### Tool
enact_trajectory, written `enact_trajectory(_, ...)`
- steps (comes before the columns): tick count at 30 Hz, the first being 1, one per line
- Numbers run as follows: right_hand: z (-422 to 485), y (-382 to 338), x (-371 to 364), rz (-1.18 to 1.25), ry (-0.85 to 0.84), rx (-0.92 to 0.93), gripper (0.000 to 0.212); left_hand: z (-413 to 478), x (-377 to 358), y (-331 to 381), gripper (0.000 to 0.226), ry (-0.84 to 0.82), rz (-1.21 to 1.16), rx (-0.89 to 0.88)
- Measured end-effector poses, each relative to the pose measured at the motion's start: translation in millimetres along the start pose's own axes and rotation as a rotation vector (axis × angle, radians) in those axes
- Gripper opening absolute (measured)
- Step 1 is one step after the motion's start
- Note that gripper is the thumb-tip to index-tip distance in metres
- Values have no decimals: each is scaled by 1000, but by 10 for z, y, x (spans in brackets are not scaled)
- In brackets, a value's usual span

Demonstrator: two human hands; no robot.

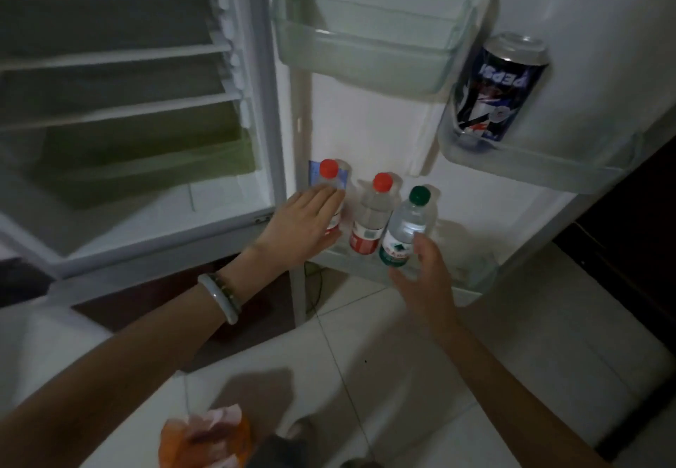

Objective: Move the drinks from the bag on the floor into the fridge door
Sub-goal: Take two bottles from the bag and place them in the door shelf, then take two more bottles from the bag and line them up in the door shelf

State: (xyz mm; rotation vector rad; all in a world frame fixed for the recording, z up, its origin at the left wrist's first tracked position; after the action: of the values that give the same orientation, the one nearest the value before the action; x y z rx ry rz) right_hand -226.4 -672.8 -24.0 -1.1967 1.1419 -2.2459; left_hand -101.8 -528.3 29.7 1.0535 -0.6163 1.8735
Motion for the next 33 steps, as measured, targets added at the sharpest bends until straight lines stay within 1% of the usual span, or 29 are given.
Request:
enact_trajectory(3, -190, -151, -383, -20, -230, 172, 60, -525, 9, -177, 55, -69, 54, 162)
enact_trajectory(5, -276, -219, -622, -90, -348, 293, 61, -924, 23, -267, 57, -134, 106, 272)
enact_trajectory(6, -313, -225, -760, -122, -410, 323, 61, -1134, 21, -303, 58, -168, 130, 320)
enact_trajectory(8, -422, -247, -1071, -149, -562, 348, 64, -1563, 27, -344, 58, -219, 161, 401)
enact_trajectory(12, -750, -331, -1684, -126, -835, 422, 67, -2406, 34, -353, 58, -281, 201, 547)
enact_trajectory(14, -937, -379, -1988, -129, -976, 424, 68, -2848, 7, -372, 58, -354, 204, 643)
enact_trajectory(16, -1084, -438, -2299, -99, -1082, 409, 67, -3273, -10, -455, 61, -421, 208, 760)
enact_trajectory(19, -1271, -497, -2777, -52, -1158, 410, 60, -3936, -53, -592, 61, -530, 195, 942)
enact_trajectory(22, -1408, -421, -3278, -19, -1167, 376, 50, -4524, -199, -675, 55, -588, 176, 1044)
enact_trajectory(26, -1709, -91, -4008, 13, -1208, 388, 48, -5194, -613, -774, 45, -590, 137, 1125)
enact_trajectory(29, -2014, 321, -4583, -11, -1265, 412, 49, -5639, -1095, -896, 42, -572, 144, 1130)
enact_trajectory(31, -2246, 640, -4979, -20, -1312, 431, 49, -5976, -1459, -1004, 45, -562, 154, 1151)
enact_trajectory(33, -2461, 995, -5392, -34, -1342, 447, 48, -6360, -1831, -1152, 59, -540, 141, 1228)
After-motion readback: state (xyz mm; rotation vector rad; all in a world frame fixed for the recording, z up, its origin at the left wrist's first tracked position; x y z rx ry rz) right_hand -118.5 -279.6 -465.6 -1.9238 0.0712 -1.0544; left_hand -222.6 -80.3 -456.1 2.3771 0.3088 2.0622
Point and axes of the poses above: each hand's wrist, its own z-axis towards the middle knuckle, its own x-axis out of the back of the hand, y = z × x, the point moved 8 cm from there along z, towards the middle knuckle, and after that the axes turned 8 degrees about x, right-handed, at the moved point
